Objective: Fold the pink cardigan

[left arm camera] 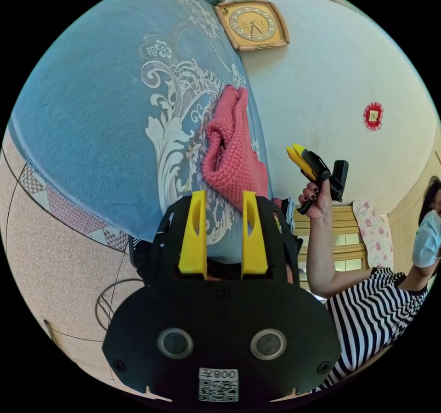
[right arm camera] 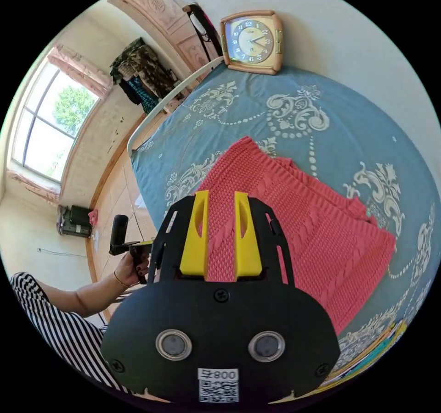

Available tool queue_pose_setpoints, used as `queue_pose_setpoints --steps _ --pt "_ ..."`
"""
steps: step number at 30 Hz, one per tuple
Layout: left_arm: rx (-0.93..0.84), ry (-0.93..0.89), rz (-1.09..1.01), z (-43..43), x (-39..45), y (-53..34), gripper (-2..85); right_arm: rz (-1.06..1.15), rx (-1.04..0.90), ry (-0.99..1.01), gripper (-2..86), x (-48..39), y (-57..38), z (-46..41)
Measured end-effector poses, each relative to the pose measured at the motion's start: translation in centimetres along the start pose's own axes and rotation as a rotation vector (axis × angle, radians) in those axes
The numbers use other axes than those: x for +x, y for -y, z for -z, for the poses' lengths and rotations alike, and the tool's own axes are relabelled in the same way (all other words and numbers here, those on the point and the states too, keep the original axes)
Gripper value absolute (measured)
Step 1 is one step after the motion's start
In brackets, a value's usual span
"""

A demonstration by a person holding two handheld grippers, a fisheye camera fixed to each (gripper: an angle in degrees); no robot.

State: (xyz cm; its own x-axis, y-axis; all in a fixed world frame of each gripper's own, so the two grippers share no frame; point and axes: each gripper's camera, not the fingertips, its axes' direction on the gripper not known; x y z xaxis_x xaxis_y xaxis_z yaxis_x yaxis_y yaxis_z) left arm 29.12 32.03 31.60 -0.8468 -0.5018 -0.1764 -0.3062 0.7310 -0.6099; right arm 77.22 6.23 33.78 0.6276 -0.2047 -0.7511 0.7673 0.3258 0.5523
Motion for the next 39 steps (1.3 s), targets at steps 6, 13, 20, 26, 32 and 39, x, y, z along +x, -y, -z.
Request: queue_pose_setpoints --steps 6,13,20,26,32,39 --pt "0.006 -0.033 -0.007 -2.3 0.0 0.5 12.0 0.005 -0.169 -0.039 12.3 -5.2 9.3 -8.8" --pt "0.027 -0.047 -0.013 -5.9 0.0 -0.6 11.5 -0.036 -0.282 -0.116 9.0 -8.6 13.7 -15.9" --pt "0.042 -0.034 -0.026 -10.2 0.3 -2.7 10.4 0.082 -0.303 -0.381 6.5 -11.4 15.3 -18.7" --pt "0.037 -0.004 -0.032 -14.6 1.0 -5.0 8.4 0.137 -0.345 -0.358 3.8 -9.8 15.7 -19.2" --pt "0.053 0.092 -0.134 -19.2 4.2 -8.2 7.4 0.070 -0.345 -0.171 2.2 -4.7 15.1 -17.6" --pt "0.069 0.179 -0.306 -25.0 9.1 -12.7 7.2 -0.016 -0.199 0.103 1.8 2.9 12.1 -12.1"
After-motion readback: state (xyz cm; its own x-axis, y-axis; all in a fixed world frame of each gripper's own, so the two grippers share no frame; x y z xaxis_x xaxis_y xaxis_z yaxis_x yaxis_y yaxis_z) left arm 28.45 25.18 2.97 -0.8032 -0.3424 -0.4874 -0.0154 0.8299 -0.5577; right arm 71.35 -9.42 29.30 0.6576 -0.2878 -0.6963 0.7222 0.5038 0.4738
